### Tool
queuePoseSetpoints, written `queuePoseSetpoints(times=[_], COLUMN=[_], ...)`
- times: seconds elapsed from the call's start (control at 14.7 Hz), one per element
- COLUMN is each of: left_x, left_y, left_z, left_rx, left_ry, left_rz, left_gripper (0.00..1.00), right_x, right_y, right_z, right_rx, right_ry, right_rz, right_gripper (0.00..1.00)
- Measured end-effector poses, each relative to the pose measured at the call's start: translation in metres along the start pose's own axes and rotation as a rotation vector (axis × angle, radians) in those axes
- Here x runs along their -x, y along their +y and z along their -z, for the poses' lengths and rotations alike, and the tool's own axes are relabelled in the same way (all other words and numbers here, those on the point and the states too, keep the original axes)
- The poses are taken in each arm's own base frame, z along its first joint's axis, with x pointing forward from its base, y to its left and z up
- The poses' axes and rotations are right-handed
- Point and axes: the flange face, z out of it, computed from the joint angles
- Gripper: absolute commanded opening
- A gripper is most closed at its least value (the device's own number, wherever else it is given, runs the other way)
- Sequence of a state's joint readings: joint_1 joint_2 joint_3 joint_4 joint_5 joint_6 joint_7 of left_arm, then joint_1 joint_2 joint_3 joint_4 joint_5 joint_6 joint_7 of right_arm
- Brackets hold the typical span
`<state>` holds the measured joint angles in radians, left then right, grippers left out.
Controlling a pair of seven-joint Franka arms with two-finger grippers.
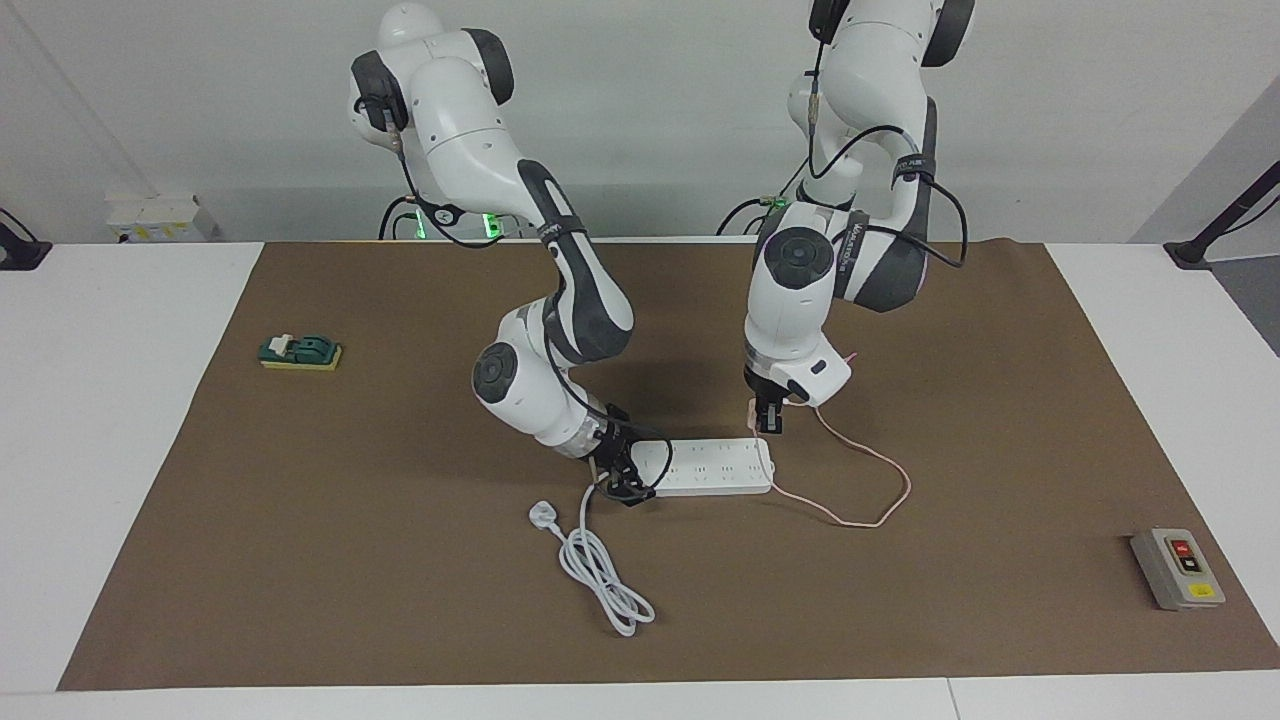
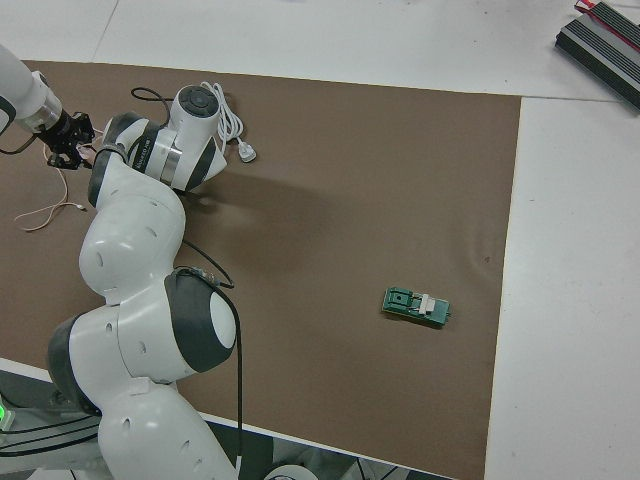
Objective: Unplug charger and place it aside
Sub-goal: 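Carry the charger toward the robot with the left gripper while the right gripper releases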
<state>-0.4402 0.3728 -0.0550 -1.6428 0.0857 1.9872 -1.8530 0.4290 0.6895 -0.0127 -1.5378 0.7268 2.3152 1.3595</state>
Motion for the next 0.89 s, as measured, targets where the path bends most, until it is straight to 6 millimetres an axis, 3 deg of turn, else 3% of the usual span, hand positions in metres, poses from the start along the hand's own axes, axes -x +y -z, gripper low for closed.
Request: queuePoseSetpoints(times=[0.07, 0.14, 0.2, 0.68, 0.89], left_x=[-0.005, -0.012, -0.023, -0.095, -0.154], left_y=[-0.001, -0.003, -0.005, -0.039, -0.046], left_z=[0.007, 0.014, 0.023, 0.034, 0.036], left_rx=[0.002, -0.001, -0.006, -0.051, -0.030], left_ry=[0.002, 0.004, 0.006, -0.008, -0.072], left_rz=[-0.046, -0.104, -0.190, -0.740, -0.970], left_gripper=[0.00, 0.00, 0.00, 0.00, 0.00], right_x=[0.000, 0.000, 0.000, 0.001, 0.005], right_y=[0.000, 0.000, 0.000, -0.002, -0.003], right_z=[0.000, 0.000, 0.000, 0.003, 0.014], right_rx=[0.000, 0.000, 0.000, -0.005, -0.005], right_ry=[0.000, 0.000, 0.000, -0.001, -0.008], right_rz=[0.000, 0.000, 0.000, 0.002, 0.007], right_gripper=[0.12, 0.62, 1.00, 1.00, 1.00])
